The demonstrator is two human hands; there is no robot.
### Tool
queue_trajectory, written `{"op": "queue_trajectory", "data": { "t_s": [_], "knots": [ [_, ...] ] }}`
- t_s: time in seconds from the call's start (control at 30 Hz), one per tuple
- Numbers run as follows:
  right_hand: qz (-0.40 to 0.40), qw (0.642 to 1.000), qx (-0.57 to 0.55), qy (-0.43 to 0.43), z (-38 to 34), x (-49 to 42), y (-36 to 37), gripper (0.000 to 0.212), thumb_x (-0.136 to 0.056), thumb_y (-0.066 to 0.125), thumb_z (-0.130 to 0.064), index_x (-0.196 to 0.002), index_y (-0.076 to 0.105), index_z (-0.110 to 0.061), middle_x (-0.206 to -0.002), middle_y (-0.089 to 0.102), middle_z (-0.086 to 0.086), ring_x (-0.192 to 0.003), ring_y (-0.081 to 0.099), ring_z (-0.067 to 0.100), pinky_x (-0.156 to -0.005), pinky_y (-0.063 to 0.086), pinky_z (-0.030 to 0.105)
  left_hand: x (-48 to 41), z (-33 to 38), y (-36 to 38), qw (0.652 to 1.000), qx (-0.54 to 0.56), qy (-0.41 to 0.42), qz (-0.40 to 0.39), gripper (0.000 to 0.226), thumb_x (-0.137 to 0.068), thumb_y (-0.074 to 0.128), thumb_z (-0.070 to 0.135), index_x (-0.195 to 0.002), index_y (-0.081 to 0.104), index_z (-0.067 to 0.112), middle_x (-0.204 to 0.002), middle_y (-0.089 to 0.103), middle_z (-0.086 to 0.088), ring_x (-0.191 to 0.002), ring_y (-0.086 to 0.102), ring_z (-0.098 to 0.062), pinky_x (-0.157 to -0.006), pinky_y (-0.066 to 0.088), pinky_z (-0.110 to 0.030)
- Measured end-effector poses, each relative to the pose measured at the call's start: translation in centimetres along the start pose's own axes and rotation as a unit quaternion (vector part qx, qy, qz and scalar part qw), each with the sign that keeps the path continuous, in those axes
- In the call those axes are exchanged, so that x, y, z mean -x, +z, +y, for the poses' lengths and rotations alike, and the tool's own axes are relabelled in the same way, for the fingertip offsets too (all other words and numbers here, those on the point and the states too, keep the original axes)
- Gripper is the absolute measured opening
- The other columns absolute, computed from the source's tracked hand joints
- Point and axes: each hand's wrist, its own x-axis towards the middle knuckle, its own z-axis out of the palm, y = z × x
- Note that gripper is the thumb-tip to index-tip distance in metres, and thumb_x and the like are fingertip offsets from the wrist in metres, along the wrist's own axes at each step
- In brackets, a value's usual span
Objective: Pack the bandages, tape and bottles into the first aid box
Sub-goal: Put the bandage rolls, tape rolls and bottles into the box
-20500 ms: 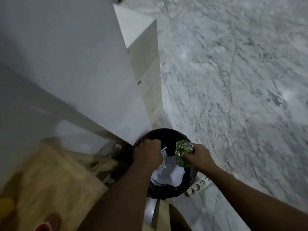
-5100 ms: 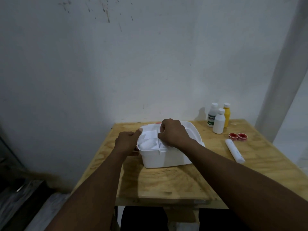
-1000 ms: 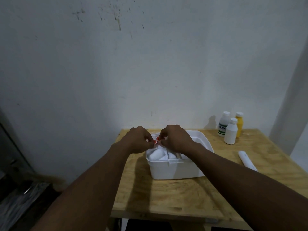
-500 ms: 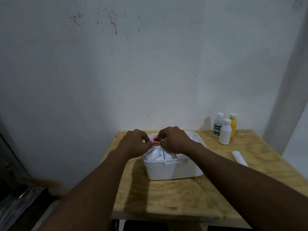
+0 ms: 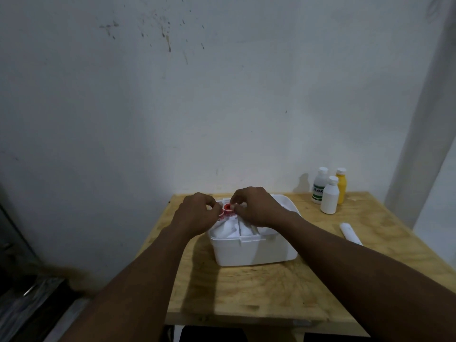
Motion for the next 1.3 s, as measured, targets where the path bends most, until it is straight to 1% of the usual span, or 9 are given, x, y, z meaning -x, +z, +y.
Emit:
{"op": "queue_trajectory", "data": {
  "t_s": [0.2,0.33,0.5,0.6,0.7,0.8,0.87,1.0,1.3],
  "knots": [
    [0.115,0.993,-0.010,-0.002,2.2,0.6,-5.3,0.019,-0.087,0.061,-0.024,-0.099,0.073,-0.017,-0.099,0.074,0.002,-0.090,0.064,0.016,-0.085,0.052,0.033,-1.5,2.7,-0.7,0.997,-0.031,0.029,0.063,0.026,-0.096,0.058,0.029,-0.108,0.075,0.014,-0.118,0.070,-0.007,-0.099,0.065,-0.024,-0.082,0.050,-0.033],
    [0.159,0.984,-0.012,0.079,5.4,2.0,-10.5,0.015,-0.081,0.063,-0.025,-0.090,0.074,-0.021,-0.092,0.075,0.002,-0.088,0.068,0.020,-0.084,0.055,0.035,-2.6,7.2,0.3,0.996,-0.025,0.080,0.028,0.021,-0.090,0.060,0.030,-0.103,0.075,0.022,-0.112,0.072,-0.001,-0.102,0.065,-0.023,-0.082,0.048,-0.031],
    [0.121,0.970,0.020,0.210,11.2,5.4,-13.4,0.015,-0.082,0.063,-0.028,-0.090,0.072,-0.018,-0.105,0.070,0.008,-0.096,0.065,0.026,-0.084,0.056,0.039,-3.9,14.1,3.9,0.984,-0.049,0.155,-0.077,0.028,-0.088,0.061,0.043,-0.109,0.070,0.028,-0.117,0.071,0.003,-0.113,0.063,-0.023,-0.096,0.050,-0.038],
    [0.062,0.959,0.065,0.270,14.1,7.7,-12.7,0.025,-0.083,0.067,-0.028,-0.099,0.071,-0.009,-0.108,0.068,0.014,-0.099,0.063,0.031,-0.083,0.055,0.039,-4.2,17.9,6.4,0.952,-0.179,0.204,-0.144,0.039,-0.089,0.059,0.049,-0.122,0.064,0.028,-0.122,0.069,0.002,-0.118,0.061,-0.022,-0.108,0.035,-0.045],
    [-0.006,0.952,0.104,0.288,16.2,9.5,-11.2,0.034,-0.081,0.069,-0.030,-0.105,0.066,-0.007,-0.111,0.066,0.013,-0.099,0.062,0.029,-0.086,0.054,0.041,-4.0,20.8,8.4,0.914,-0.273,0.226,-0.196,0.039,-0.088,0.061,0.045,-0.121,0.062,0.024,-0.108,0.065,0.000,-0.115,0.062,-0.025,-0.118,0.013,-0.057],
    [-0.037,0.947,0.099,0.302,17.4,10.4,-10.0,0.041,-0.084,0.068,-0.033,-0.116,0.059,-0.009,-0.117,0.064,0.010,-0.094,0.060,0.023,-0.075,0.053,0.033,-3.7,22.2,10.3,0.873,-0.359,0.220,-0.245,0.040,-0.090,0.062,0.045,-0.123,0.058,0.022,-0.101,0.060,0.000,-0.117,0.061,-0.025,-0.117,-0.003,-0.069],
    [-0.054,0.947,0.079,0.307,17.8,10.6,-9.3,0.045,-0.086,0.066,-0.036,-0.121,0.054,-0.010,-0.116,0.063,0.009,-0.087,0.057,0.021,-0.061,0.048,0.027,-3.6,22.5,11.6,0.843,-0.418,0.201,-0.271,0.045,-0.090,0.061,0.049,-0.126,0.059,0.022,-0.113,0.066,0.000,-0.127,0.056,-0.026,-0.112,-0.011,-0.076],
    [-0.062,0.947,0.058,0.310,18.6,10.3,-7.7,0.045,-0.086,0.065,-0.035,-0.123,0.054,-0.013,-0.117,0.063,0.008,-0.099,0.060,0.023,-0.078,0.051,0.032,-3.0,22.4,13.4,0.804,-0.478,0.179,-0.304,0.042,-0.093,0.059,0.048,-0.126,0.063,0.022,-0.129,0.064,-0.002,-0.140,0.044,-0.027,-0.104,-0.014,-0.085],
    [-0.028,0.954,0.029,0.298,18.9,9.8,-7.4,0.029,-0.078,0.069,-0.026,-0.104,0.064,-0.014,-0.101,0.066,0.005,-0.088,0.062,0.020,-0.066,0.051,0.028,-3.3,21.9,13.3,0.876,-0.357,0.152,-0.288,0.042,-0.088,0.069,0.025,-0.127,0.054,0.018,-0.113,0.062,-0.006,-0.126,0.056,-0.030,-0.105,-0.005,-0.087]
  ]
}}
